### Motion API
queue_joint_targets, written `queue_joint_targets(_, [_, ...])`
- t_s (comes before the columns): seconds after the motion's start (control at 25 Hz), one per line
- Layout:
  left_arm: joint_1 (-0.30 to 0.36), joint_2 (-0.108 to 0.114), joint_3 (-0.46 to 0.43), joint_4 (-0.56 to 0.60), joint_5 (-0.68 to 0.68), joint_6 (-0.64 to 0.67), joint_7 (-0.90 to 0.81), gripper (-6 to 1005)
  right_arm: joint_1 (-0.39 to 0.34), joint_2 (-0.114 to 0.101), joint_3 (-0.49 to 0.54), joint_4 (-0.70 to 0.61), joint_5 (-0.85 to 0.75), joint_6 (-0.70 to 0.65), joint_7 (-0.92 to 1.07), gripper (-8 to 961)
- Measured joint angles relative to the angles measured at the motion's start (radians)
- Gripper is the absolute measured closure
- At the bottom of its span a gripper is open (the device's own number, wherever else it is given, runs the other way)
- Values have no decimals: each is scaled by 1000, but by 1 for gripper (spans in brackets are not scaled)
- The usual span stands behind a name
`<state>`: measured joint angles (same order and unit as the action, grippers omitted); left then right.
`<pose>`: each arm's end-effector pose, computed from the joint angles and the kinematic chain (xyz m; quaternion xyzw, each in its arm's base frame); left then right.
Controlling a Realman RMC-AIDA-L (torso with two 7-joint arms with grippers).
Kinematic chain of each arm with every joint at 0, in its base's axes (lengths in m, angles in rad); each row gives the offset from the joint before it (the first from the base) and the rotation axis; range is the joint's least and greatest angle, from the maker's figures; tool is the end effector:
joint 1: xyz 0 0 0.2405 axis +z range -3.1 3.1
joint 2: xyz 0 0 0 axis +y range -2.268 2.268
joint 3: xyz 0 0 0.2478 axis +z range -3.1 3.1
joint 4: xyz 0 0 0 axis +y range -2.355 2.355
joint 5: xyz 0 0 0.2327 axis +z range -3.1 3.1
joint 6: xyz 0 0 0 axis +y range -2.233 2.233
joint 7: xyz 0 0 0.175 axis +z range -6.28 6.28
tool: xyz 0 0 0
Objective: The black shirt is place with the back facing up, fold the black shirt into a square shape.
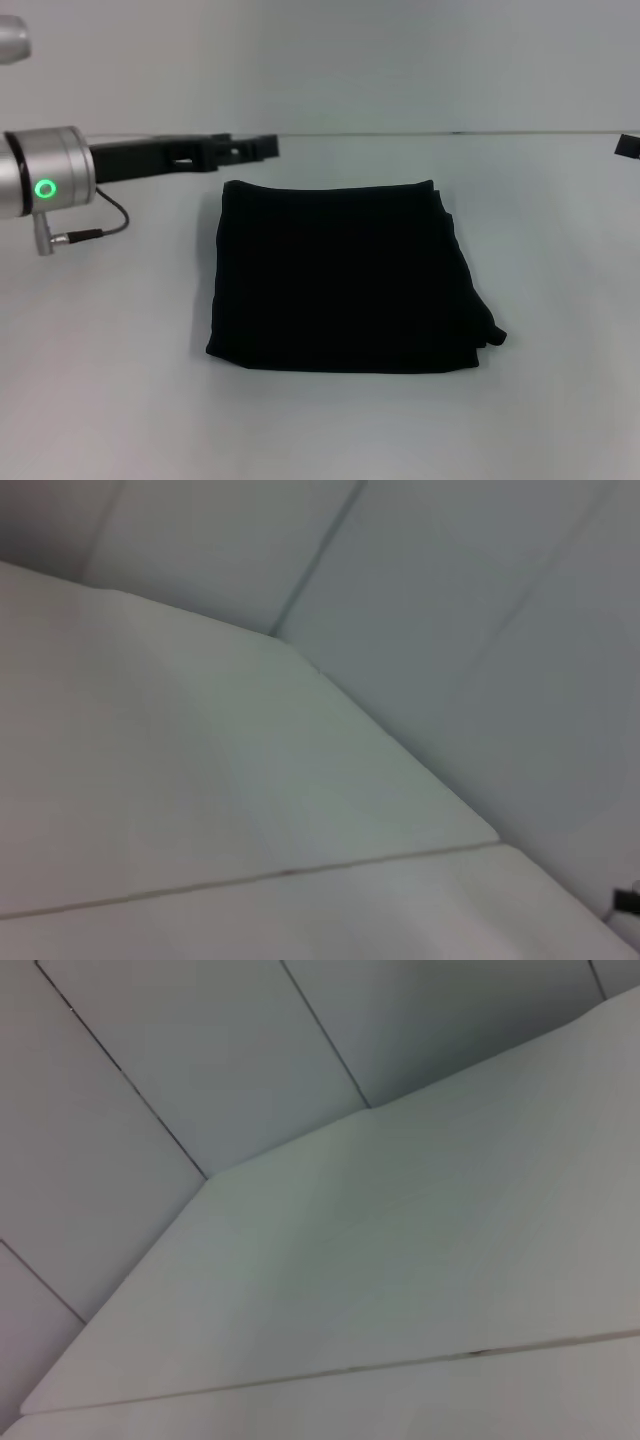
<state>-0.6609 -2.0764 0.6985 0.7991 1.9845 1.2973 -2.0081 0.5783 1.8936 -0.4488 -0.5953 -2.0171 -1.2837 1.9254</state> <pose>-0.2134 0.4406 0.0184 -0.8476 -0.4098 -0.2733 0.1973 0.3228 0.4246 0.0966 -0.7720 0.4844 0.2863 0.2957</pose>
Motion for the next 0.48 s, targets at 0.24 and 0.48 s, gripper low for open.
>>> queue_joint_targets(0.24, [-25,-3,18,-52,6,87,218,47,38,7,-24,16,-7,2,-5,230])
queue_joint_targets(0.48, [-24,-17,133,-69,12,110,337,51,124,10,-109,81,-10,44,17,239])
